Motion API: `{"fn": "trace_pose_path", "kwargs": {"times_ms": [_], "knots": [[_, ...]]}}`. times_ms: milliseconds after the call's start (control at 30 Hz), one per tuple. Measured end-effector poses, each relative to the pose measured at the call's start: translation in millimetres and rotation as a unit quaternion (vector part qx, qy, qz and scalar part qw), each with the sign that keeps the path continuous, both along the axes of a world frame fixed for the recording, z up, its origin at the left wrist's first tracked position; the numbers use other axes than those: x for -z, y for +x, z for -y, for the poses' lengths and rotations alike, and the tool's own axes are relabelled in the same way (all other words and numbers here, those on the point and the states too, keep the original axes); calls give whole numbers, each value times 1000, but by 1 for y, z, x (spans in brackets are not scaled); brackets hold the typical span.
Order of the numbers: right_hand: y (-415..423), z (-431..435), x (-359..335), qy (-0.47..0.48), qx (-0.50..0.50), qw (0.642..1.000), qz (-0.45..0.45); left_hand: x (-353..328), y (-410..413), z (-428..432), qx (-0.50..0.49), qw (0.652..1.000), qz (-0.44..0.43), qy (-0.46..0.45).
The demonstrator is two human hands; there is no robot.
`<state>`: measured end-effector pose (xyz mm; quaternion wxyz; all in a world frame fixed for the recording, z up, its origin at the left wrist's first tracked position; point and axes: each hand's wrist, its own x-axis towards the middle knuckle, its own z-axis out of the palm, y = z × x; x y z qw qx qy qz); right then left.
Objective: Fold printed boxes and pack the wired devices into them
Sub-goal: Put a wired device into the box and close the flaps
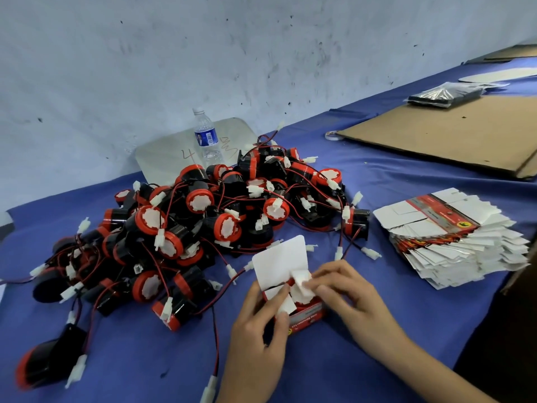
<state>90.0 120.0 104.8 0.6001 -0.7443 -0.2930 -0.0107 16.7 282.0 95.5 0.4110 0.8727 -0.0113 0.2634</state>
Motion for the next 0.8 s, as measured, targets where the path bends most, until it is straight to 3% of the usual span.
{"fn": "trace_pose_path", "kwargs": {"times_ms": [133, 333, 500, 600, 700, 800], "knots": [[-3, -4, 6, -39, -4, 999, 36, 4, 0, 3, -19, 1000, 13, -6], [-15, -5, 12, -44, 24, 989, 137, 9, 2, 4, -86, 979, 134, 125], [-22, -6, 11, -102, 74, 975, 181, 5, -1, 2, -21, 985, 93, 142], [-21, -4, -2, -13, 51, 990, 129, 4, 0, 0, -4, 987, 82, 141], [-10, -6, -29, 130, 16, 991, -16, 4, 2, 1, 7, 989, 64, 134], [7, -15, -51, 75, -8, 995, -67, 5, 5, 1, 19, 987, 77, 141]]}}
